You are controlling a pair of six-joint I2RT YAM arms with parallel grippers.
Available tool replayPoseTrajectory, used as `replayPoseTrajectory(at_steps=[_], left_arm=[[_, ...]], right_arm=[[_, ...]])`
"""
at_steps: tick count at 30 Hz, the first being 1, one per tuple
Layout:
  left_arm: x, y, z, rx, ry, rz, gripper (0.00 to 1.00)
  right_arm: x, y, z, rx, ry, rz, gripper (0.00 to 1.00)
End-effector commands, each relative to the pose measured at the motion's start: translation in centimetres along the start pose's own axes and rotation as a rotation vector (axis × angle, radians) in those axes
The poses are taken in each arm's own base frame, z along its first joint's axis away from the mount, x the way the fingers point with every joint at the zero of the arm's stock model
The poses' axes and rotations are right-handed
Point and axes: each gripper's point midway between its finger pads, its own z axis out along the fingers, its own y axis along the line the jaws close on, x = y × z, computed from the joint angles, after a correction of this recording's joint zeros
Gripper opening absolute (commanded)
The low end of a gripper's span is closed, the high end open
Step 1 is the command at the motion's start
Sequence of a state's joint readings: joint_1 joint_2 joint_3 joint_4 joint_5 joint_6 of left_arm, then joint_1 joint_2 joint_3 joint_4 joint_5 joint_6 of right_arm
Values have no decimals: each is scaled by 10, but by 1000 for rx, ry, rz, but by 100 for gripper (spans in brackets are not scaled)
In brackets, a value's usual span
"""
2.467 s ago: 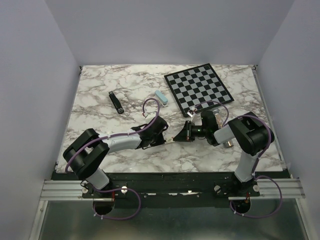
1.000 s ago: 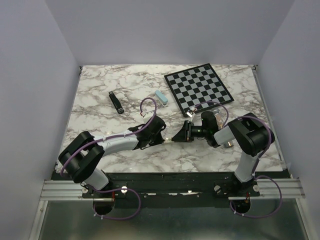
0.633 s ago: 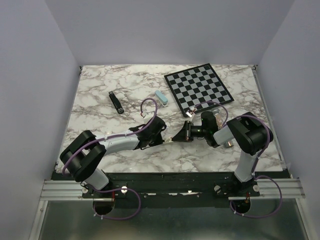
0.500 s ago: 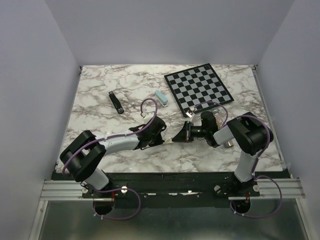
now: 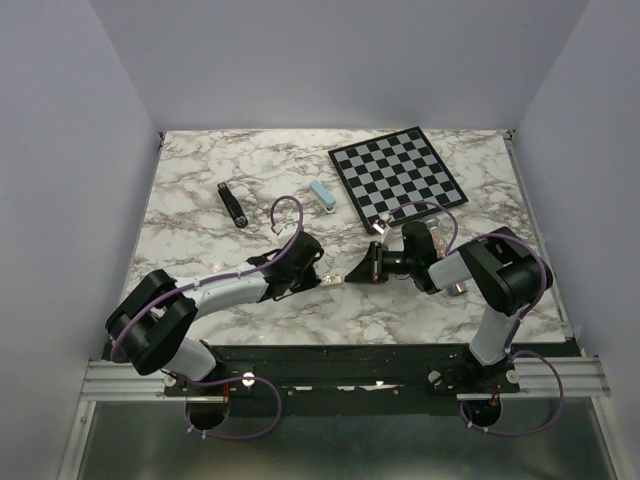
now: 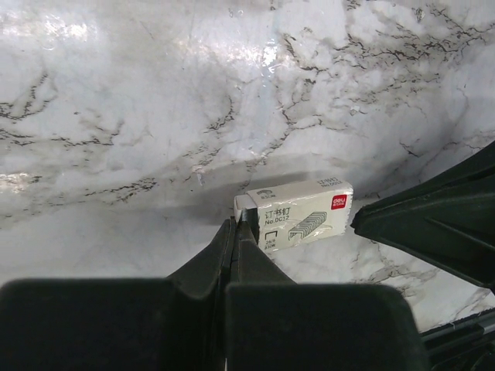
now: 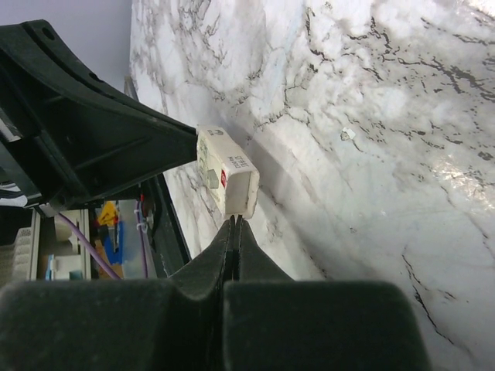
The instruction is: Load the staples into the stapler
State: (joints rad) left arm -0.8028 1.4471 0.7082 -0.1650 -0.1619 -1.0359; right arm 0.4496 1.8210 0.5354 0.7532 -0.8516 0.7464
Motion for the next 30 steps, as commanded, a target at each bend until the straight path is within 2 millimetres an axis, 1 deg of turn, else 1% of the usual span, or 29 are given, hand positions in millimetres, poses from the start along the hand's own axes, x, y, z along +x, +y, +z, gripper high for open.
replayPoseTrajectory(at_steps=[1,2,4,5,7,8,11,17,20,23,24,30], left_arm=[[-3,7,-2,-13,-19,6,0],[-3,6,-1,-6,-19,-1,0],[-2,2,-1,20,-15,-14,0],[-1,1,0,27,-12,-23,0],[0,-2,0,51,-9,-29,0],[0,-3,1,59,-7,-30,0],[0,-8,0,81,-6,-33,0],[-3,-16,-4,119,-15,-33,0],[-4,-19,-5,134,-16,-34,0],[-5,-20,-7,139,-19,-36,0],[-4,-19,-7,140,-18,-36,0],[-5,-13,-8,112,-25,-33,0]], right_arm=[[-6,1,-3,6,-22,-32,1],[-6,1,-3,8,-24,-29,2],[-7,-2,-3,21,-32,-12,10],[-7,-2,-4,21,-34,-10,16],[-7,-3,-4,18,-36,3,22],[-7,-4,-4,17,-35,7,27],[-5,-4,-3,9,-28,23,34],[-4,-7,0,3,-21,41,38],[-4,-7,0,0,-20,45,38],[-4,-6,1,-6,-21,46,34],[-4,-7,1,-5,-20,47,34],[-6,-5,-2,-17,-35,52,33]])
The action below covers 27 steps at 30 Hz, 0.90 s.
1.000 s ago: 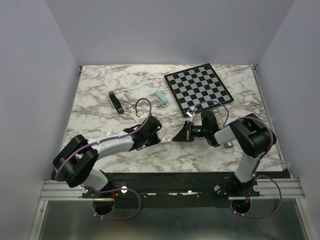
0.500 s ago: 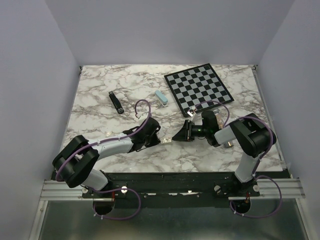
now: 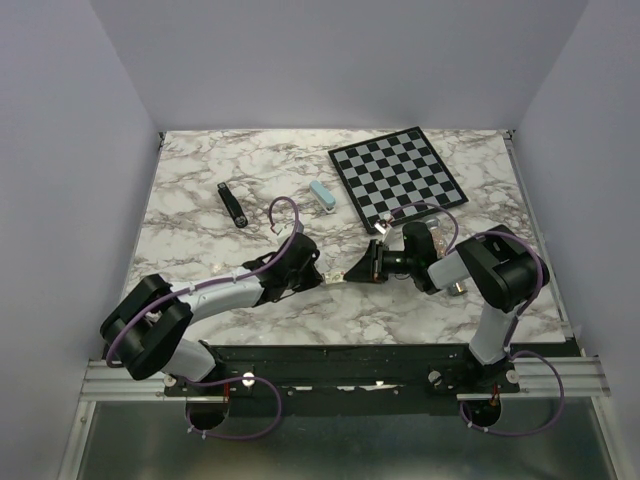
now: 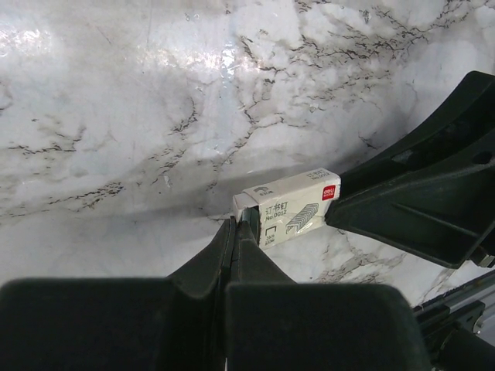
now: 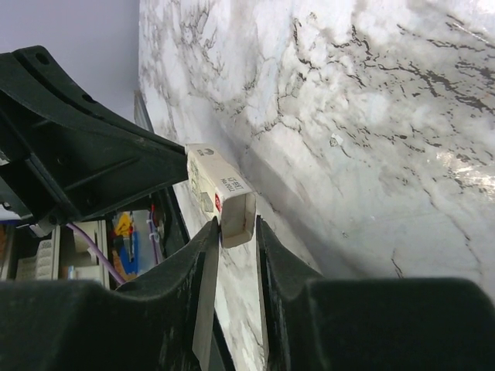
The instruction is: Load the staples into the stapler
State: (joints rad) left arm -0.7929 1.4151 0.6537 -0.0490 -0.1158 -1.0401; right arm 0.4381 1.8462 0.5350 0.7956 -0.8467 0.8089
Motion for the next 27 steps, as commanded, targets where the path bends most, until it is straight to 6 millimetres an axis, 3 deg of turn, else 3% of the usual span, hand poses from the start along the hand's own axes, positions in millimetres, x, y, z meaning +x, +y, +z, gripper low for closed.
replayPoseTrajectory(at_steps=[1,8,27], left_arm=[[-2,0,-5,10,-9,-9,0],[-4,-8,-6,42,-11,-10,0],[3,-21,1,71,25,7,0]], right_arm=[[0,-2,-2,-21,-10,1,34],[2,2,-1,-63,2,16,50],[1,11,0,-121,18,8,48]])
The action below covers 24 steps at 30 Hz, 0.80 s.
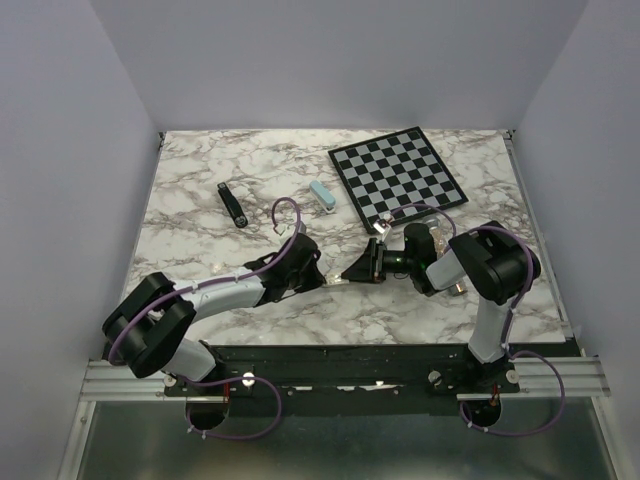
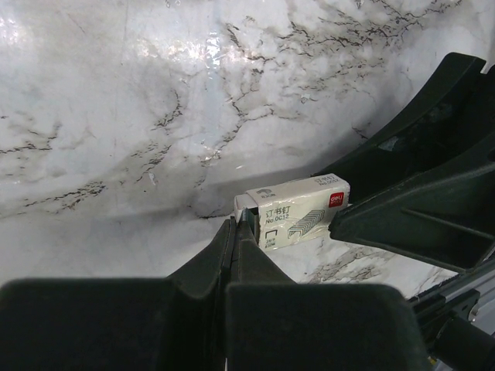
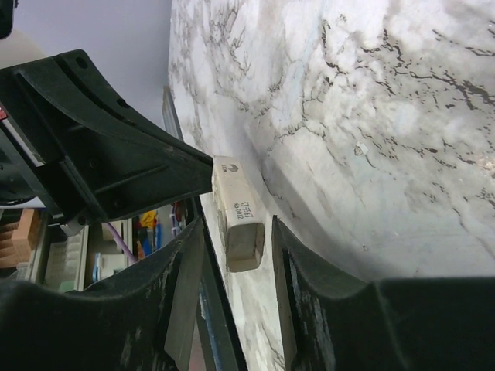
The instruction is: Load the staples into the stapler
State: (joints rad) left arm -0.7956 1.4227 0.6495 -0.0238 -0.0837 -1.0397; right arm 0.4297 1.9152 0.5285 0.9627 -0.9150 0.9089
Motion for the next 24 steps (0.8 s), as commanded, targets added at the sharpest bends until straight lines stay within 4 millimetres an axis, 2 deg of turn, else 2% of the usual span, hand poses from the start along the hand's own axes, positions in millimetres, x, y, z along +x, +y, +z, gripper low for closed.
replayPoseTrajectory(at_steps=[1,9,24], left_arm=[[-1,-16,1,42,5,8,0],[-6,-15,-2,33,-20,16,0],[-14,21,-14,-85,-62,40,0]], right_arm=[[2,3,-1,-36,14,-24,47],[3,4,-2,-39,19,-24,28],[-1,5,-8,-42,4,-33,24]])
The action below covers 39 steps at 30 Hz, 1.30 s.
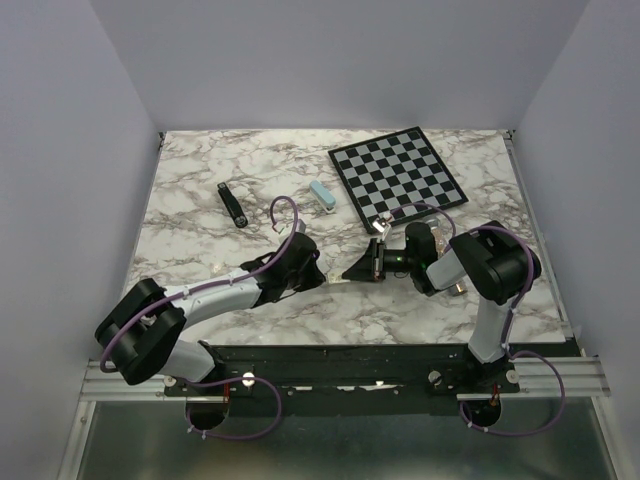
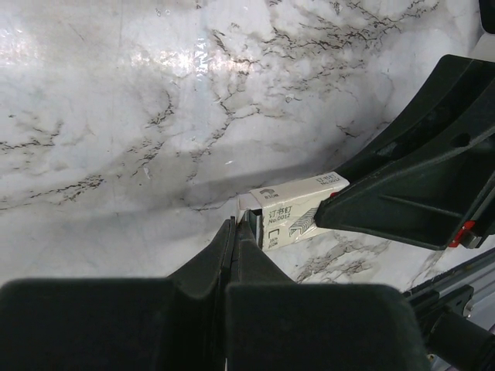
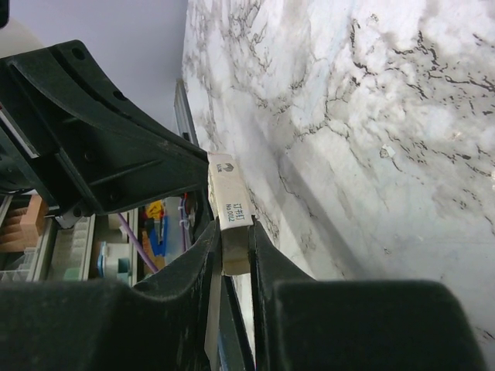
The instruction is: Load the staples into the stapler
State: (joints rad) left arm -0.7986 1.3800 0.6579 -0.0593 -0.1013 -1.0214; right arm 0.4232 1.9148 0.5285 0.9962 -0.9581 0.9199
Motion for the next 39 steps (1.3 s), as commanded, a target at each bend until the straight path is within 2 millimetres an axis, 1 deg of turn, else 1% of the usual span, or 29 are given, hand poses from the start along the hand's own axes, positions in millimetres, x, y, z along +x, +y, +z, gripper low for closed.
replayPoseTrajectory(at_steps=[1,8,12,14,15,25,33,36,37,38,39], left_arm=[[-7,26,-5,-97,-39,25,0],[-4,37,-2,-136,-36,40,0],[0,41,2,-151,-19,41,0],[1,42,3,-153,-17,43,0],[1,42,4,-154,-19,43,0],[2,44,9,-166,-11,50,0],[4,47,16,-181,5,46,0],[4,45,19,-180,13,46,0],[3,43,19,-174,13,45,0],[4,43,20,-176,16,44,0],[5,44,21,-180,20,42,0]], right_arm=[[-1,-3,-6,1,-14,-16,24],[-2,-4,-9,5,-22,-16,24],[-3,-6,-10,9,-28,-16,28],[-4,-7,-10,11,-29,-11,29],[-4,-8,-11,15,-30,-8,30],[-5,-16,-11,46,-34,-2,32],[-7,-25,-15,85,-43,11,32],[-10,-28,-16,102,-55,8,32],[-8,-30,-17,114,-51,8,32],[-9,-30,-17,121,-54,5,32],[-11,-30,-19,131,-65,-3,36]])
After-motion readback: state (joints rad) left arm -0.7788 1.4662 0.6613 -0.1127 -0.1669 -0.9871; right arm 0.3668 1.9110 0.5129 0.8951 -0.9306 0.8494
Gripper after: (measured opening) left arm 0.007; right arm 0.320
